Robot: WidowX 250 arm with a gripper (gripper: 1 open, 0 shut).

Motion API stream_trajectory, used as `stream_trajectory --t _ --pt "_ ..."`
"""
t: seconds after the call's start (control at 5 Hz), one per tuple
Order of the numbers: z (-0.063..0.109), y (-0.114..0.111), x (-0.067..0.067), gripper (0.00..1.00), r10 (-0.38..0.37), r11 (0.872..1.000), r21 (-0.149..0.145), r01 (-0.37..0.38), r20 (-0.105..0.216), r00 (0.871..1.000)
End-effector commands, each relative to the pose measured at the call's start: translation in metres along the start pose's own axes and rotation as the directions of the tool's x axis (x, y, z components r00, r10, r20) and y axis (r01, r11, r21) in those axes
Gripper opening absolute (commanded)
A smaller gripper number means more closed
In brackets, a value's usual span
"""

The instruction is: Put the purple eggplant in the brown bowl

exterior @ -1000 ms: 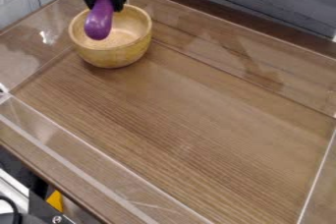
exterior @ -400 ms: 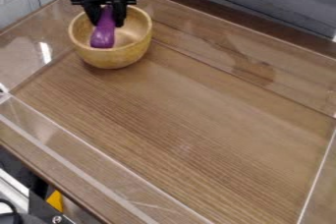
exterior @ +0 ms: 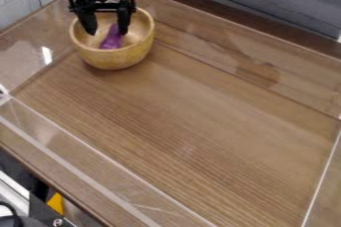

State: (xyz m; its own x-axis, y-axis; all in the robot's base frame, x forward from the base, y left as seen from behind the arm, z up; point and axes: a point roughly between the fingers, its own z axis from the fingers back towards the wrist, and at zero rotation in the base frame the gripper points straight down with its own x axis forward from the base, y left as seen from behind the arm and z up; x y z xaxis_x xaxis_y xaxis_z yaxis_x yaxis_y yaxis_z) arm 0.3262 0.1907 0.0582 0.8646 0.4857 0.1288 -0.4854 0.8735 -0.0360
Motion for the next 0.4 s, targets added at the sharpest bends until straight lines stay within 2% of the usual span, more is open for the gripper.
stream_trajectory --t 0.0,0.2 --pt "0.032 0.010 0.011 0.00 0.002 1.000 0.015 -0.004 0.090 0.996" --pt "0.031 0.020 0.013 1.00 0.002 1.000 0.025 -0.004 0.086 0.996"
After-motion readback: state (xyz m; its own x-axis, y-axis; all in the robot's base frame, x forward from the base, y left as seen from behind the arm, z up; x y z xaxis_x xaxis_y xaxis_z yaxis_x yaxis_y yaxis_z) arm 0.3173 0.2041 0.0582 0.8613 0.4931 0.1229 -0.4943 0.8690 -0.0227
